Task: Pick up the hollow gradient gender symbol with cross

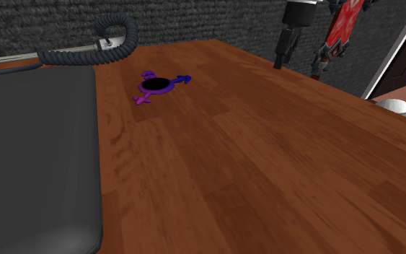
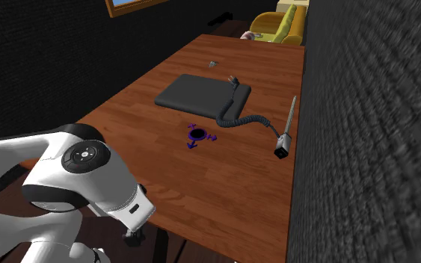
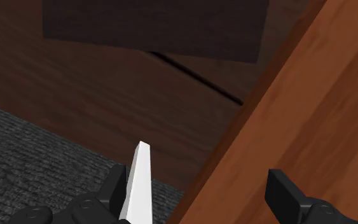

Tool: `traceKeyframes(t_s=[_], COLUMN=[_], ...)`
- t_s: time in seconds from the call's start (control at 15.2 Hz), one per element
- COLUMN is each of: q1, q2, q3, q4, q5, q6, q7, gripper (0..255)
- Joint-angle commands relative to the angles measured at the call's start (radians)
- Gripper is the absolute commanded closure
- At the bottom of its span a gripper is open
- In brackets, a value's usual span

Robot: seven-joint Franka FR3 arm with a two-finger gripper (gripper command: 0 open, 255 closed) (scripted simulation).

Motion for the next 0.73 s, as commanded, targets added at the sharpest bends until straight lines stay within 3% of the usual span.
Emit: traceKeyframes(t_s=[0.0, 0.66], q1=[0.0, 0.044], q2=[0.0, 0.254], q3=[0.0, 0.191], q4=[0.0, 0.234], q5=[0.0, 0.097], q6=[0.0, 0.015], q7=[0.0, 0.241], gripper=[0, 0])
